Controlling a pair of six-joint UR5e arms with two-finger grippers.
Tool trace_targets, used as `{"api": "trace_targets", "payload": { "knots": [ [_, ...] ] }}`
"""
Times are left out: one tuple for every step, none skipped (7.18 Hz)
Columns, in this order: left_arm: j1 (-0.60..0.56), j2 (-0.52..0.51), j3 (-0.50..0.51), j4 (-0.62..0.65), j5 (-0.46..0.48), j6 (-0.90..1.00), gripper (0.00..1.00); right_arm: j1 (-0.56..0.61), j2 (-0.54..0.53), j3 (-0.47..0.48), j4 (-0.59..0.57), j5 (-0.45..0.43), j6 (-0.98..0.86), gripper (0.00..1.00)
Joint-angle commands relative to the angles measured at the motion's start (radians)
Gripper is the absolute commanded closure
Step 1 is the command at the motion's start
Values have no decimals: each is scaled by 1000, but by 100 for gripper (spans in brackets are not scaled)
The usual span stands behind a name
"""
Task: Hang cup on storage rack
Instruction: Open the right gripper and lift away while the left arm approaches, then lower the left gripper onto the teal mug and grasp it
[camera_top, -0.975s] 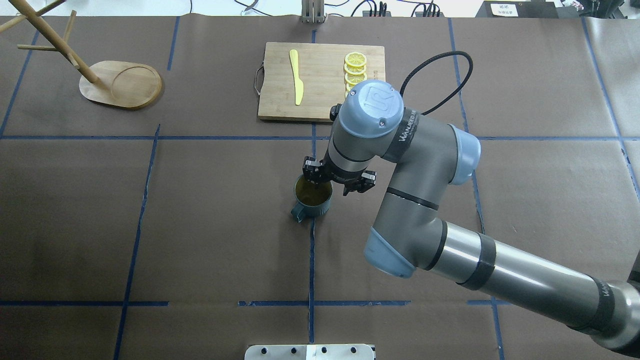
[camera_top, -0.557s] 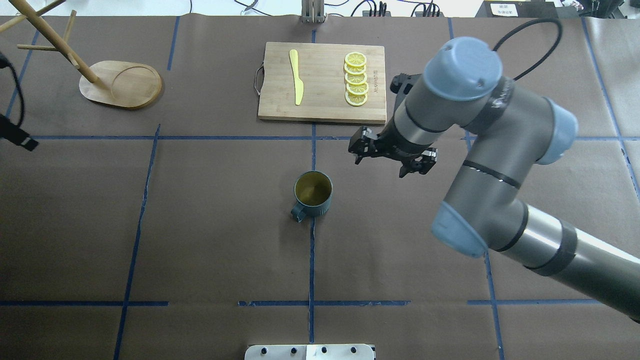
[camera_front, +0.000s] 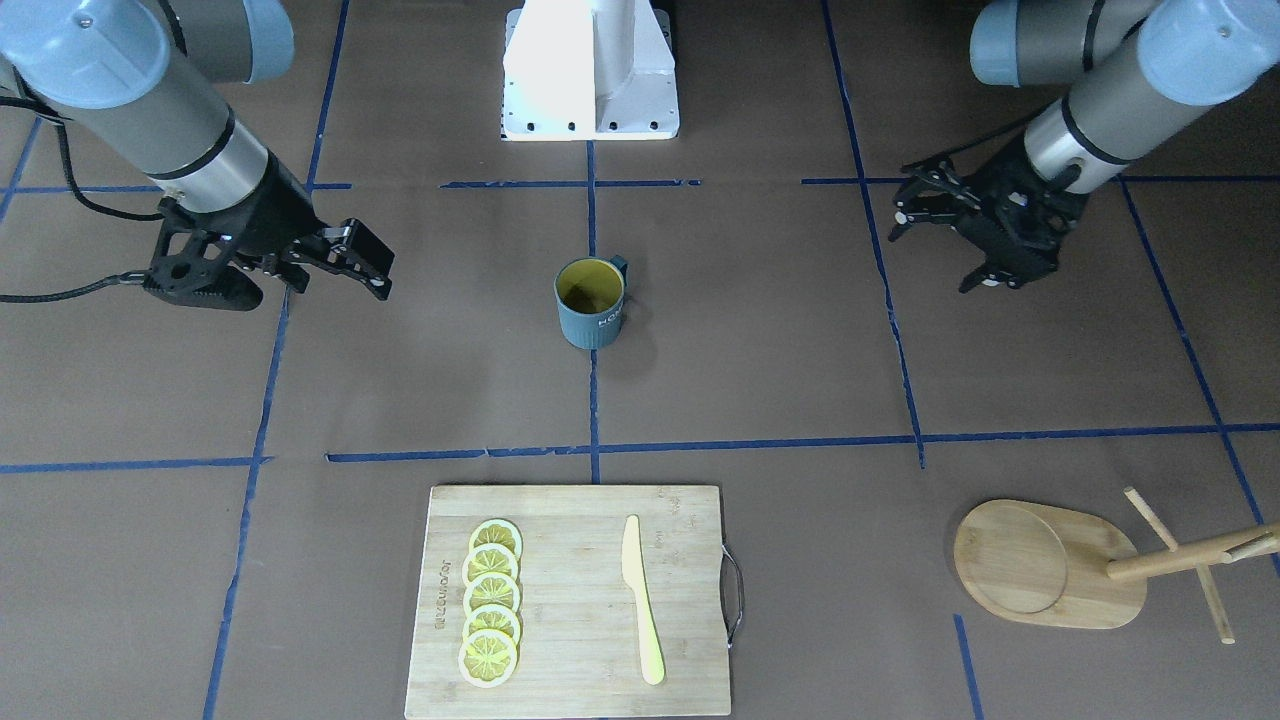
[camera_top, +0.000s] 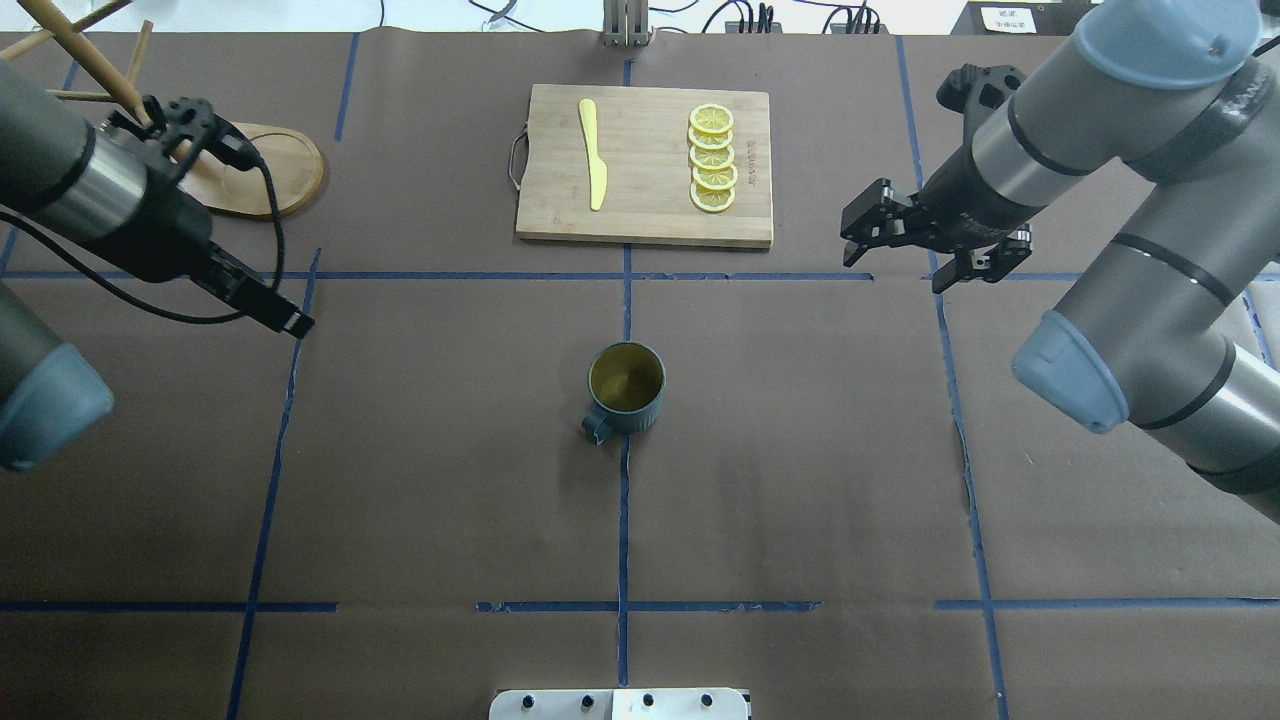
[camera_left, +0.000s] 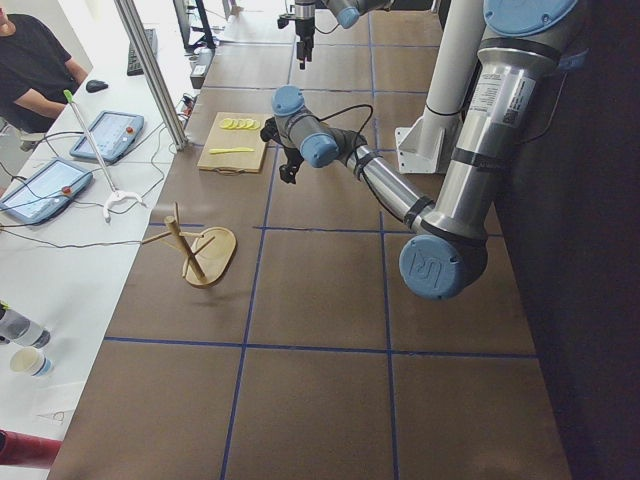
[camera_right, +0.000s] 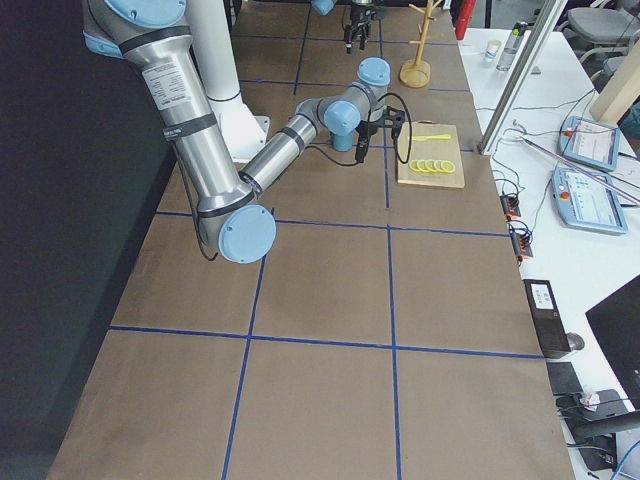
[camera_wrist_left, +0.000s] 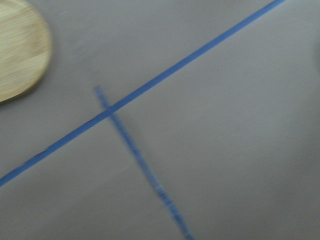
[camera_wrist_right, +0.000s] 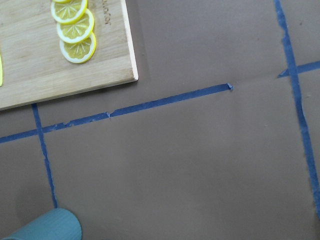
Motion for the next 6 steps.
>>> {"api": "trace_targets", "payload": {
  "knots": [
    [242, -7, 2, -238, 384, -191, 1, 90, -62, -2, 1, 46, -109, 1],
    [357, -11, 10, -299, 549, -189, 1, 120, -83, -3, 1, 49, -155, 1],
    [460, -18, 46, -427, 719, -191, 0, 133, -96, -5, 2, 48, -174, 1],
    [526, -58, 133, -583, 820, -195, 0, 154, -96, -5, 1, 48, -189, 1],
    [554, -87, 202, -682, 889, -195, 1, 162, -97, -14, 1, 48, -195, 1],
    [591, -92, 244, -744, 984, -192, 1, 164, -97, -20, 1, 48, -206, 1]
  ]
}}
